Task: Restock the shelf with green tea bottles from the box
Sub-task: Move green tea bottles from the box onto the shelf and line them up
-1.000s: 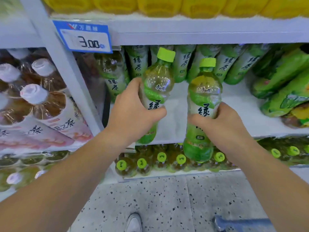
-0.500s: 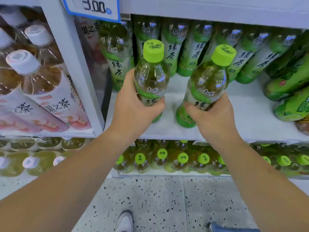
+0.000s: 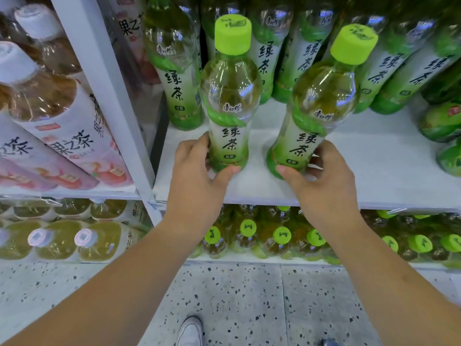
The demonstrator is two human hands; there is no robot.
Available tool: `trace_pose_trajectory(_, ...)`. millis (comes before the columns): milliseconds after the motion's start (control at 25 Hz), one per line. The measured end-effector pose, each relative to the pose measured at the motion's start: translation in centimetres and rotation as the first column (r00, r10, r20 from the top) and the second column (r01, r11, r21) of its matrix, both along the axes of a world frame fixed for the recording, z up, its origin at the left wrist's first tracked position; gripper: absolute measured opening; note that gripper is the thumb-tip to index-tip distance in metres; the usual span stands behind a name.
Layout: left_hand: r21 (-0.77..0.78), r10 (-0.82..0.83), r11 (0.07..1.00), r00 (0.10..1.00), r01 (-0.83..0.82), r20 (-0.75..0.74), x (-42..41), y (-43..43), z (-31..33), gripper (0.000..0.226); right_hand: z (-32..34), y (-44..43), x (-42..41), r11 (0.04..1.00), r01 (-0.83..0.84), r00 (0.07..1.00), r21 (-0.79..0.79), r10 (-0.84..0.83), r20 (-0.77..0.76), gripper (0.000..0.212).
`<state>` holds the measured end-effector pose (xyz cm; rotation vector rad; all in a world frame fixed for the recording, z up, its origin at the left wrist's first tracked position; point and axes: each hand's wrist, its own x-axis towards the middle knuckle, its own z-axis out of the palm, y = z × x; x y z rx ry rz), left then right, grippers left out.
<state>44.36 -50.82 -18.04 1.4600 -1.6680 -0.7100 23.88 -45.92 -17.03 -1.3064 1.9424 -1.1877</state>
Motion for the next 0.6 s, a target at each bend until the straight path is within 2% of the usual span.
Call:
trace_pose_trajectory(200, 0.05, 0.102, 0.994, 0.989, -0.097, -0.106, -0.9, -2.4, 0.2, 0.055, -0.6, -3.3, 0.4, 0.998, -0.028, 1.0, -0.057, 0.027, -0.011, 0.05)
trace_pose_trajectory(600, 0.13, 0.293, 0.949, 0.955, -0.287, -0.035, -1.7, -5.6, 0.1, 0.04, -0.8, -8.0, 1.3, 0.994, -0.041, 0.997, -0.103, 0.047, 0.06, 0.041)
